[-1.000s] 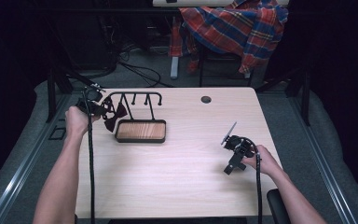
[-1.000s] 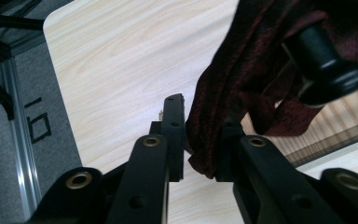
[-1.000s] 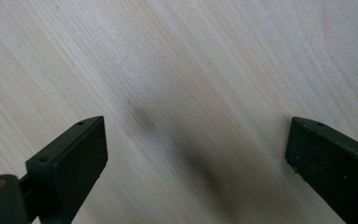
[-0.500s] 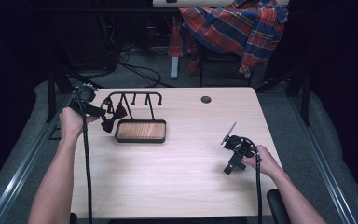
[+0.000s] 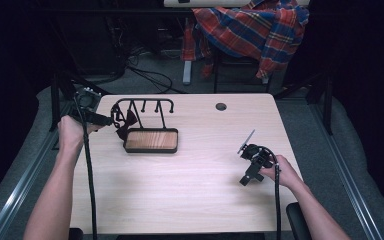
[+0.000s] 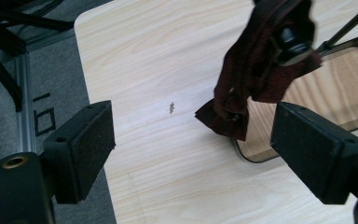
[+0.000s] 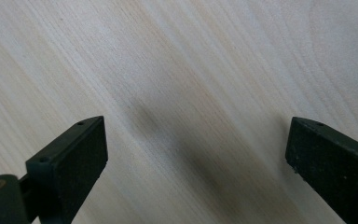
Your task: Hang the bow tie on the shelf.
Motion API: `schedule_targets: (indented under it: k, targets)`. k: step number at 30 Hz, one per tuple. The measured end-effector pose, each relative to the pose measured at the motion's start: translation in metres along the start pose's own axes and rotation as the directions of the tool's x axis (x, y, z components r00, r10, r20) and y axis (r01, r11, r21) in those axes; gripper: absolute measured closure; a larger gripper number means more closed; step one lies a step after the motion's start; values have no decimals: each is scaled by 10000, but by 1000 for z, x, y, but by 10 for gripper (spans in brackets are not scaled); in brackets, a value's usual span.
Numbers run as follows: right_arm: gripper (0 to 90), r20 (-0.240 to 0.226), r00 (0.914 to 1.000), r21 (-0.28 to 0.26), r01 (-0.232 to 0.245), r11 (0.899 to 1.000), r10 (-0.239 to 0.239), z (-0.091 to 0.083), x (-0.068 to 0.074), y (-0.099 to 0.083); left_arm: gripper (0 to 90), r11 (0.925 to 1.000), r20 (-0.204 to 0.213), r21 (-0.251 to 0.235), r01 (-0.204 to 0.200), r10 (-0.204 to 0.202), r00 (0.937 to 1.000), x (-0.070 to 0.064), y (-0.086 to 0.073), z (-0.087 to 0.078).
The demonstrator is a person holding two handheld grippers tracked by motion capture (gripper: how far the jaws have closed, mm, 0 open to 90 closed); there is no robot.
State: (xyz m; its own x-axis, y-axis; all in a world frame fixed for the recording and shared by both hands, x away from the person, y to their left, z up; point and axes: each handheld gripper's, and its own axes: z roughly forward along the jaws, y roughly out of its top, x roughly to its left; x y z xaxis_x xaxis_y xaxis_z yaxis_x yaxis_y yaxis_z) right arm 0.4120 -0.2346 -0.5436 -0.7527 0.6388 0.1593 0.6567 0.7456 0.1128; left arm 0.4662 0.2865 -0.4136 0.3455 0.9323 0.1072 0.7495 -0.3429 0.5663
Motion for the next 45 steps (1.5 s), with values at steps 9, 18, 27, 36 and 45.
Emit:
schedule_targets:
  k: [9,18,27,36,45]
  targets:
    - [54,1,10000,-22,37,10000,-37,0,0,0,42,10000,118,-3,31,-31,9999,-12,-9,-18]
    - [53,24,10000,51,28,10000,-28,0,0,0,0,9998,314,182,-56,50,9995,-26,-29,-26]
    - [54,27,10000,97,45,9999,-45,0,0,0,0,9983,320,574,50,-69,9995,-33,-57,-20]
    - [55,1,9999,131,123,9998,-123,1,1,0,0,9954,447,936,198,-241,9987,-34,-82,-13]
    - [55,39,9997,225,228,9995,-229,1,1,1,0,9887,627,1460,352,-448,9970,-36,-105,-5]
